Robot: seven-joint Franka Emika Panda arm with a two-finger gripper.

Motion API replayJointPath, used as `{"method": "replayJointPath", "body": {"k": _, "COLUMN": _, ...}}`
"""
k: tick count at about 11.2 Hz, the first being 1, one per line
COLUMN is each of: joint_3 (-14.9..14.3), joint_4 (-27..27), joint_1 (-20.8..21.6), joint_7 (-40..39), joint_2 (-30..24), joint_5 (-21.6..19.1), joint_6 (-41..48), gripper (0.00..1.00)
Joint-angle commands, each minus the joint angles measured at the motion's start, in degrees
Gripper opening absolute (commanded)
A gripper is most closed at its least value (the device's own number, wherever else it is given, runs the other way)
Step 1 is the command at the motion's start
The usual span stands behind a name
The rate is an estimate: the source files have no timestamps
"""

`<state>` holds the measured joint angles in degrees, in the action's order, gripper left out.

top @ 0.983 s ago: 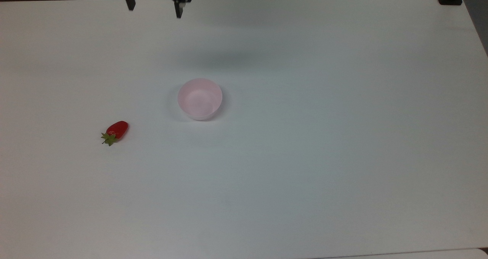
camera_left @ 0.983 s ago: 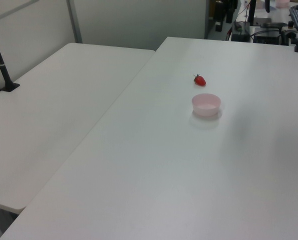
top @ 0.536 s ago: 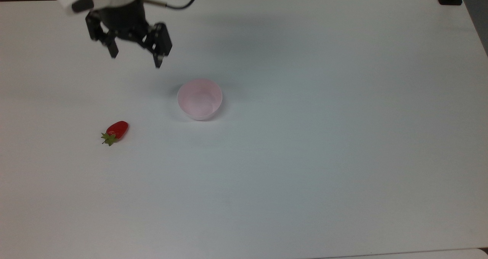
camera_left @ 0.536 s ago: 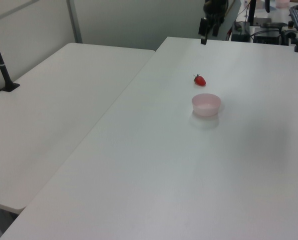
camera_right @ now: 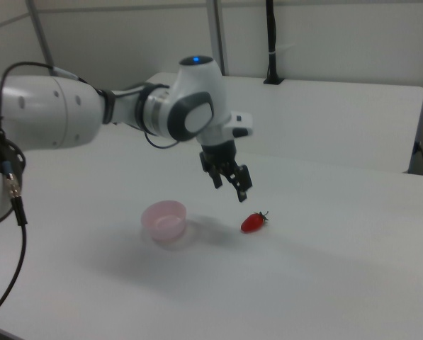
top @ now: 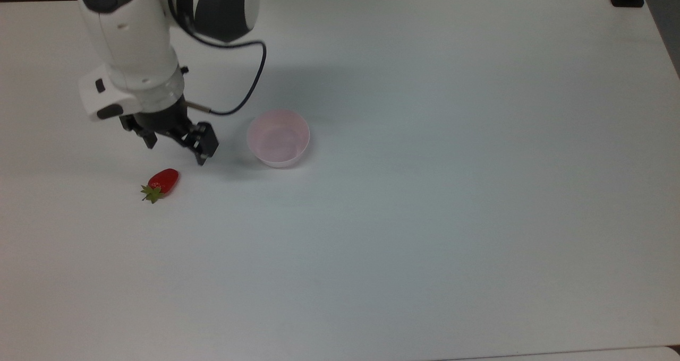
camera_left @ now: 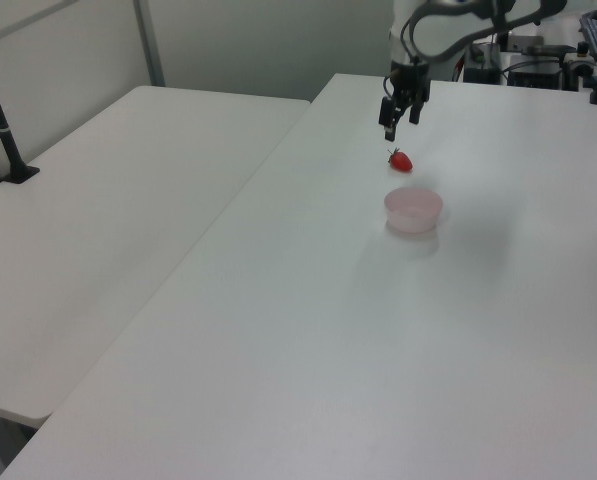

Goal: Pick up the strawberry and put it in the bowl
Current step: 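Lower the open gripper over the strawberry and close on it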

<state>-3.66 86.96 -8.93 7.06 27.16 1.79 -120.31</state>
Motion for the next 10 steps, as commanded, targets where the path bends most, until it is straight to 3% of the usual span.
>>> {"method": "replayJointPath", "body": {"k": 1, "joint_3": -1.2, "joint_4": -0.3, "joint_1": -0.8, "joint_7": 7.0, "joint_2": 3.8, "joint_5": 1.0, "joint_6": -5.5, "gripper": 0.9}}
{"method": "replayJointPath", "body": {"k": 7, "joint_3": -1.6, "joint_4": -0.4, "joint_1": -1.8, "joint_7": 9.4, "joint_2": 8.3, "joint_5": 1.6, "joint_6": -9.7, "gripper": 0.71}}
{"method": "replayJointPath", "body": {"k": 10, "joint_3": -1.5, "joint_4": -0.4, "joint_1": -1.8, "joint_7": 8.7, "joint_2": 9.0, "joint_5": 4.7, "joint_6": -9.7, "gripper": 0.5}}
